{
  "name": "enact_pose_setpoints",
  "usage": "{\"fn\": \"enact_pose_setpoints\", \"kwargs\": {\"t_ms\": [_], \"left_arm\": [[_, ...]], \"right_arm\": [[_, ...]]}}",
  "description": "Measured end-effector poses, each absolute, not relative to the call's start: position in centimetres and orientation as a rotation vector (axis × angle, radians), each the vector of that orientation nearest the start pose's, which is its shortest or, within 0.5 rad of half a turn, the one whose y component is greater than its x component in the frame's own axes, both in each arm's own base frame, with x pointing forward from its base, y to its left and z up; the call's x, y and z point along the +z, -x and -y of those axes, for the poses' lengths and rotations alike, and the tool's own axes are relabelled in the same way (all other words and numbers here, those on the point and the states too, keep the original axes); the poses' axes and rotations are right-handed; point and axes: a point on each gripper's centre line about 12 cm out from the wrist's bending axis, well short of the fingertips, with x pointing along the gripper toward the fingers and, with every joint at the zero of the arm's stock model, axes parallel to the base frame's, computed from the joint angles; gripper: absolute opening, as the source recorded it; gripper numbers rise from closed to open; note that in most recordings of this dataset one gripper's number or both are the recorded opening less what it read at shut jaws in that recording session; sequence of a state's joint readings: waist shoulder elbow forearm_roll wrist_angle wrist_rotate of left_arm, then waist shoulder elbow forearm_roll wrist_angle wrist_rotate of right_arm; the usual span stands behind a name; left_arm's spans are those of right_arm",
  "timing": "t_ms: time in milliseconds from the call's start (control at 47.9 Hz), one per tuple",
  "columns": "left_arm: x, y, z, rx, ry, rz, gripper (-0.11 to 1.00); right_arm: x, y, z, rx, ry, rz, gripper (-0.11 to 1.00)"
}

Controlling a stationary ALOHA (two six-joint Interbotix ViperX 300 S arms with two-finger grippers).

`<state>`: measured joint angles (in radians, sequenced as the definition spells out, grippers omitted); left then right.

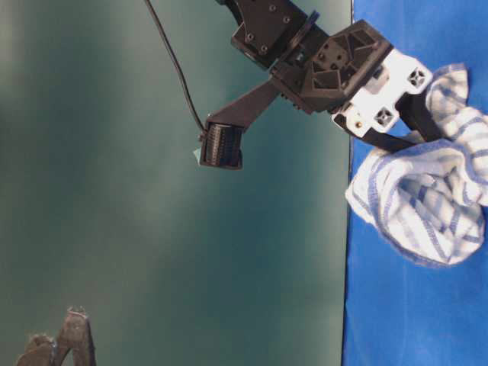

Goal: Hand over the towel.
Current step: 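Lower the towel with the right gripper onto the table center, then open the right gripper, release the towel, and raise the gripper away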

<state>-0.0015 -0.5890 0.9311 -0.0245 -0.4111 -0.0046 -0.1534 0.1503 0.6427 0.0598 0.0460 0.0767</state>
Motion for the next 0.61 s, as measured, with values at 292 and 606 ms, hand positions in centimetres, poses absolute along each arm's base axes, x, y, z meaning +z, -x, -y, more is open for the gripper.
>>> {"fn": "enact_pose_setpoints", "kwargs": {"t_ms": [292, 606], "left_arm": [[31.7, -28.3, 0.0, 0.006, 0.029, 0.069, 0.92], [31.5, -28.3, 0.0, 0.006, 0.029, 0.064, 0.92]], "right_arm": [[15.2, -38.2, 5.9, -0.197, -0.197, -0.736, 0.68], [25.2, -34.2, 4.4, -0.153, -0.149, -0.455, 0.7]]}}
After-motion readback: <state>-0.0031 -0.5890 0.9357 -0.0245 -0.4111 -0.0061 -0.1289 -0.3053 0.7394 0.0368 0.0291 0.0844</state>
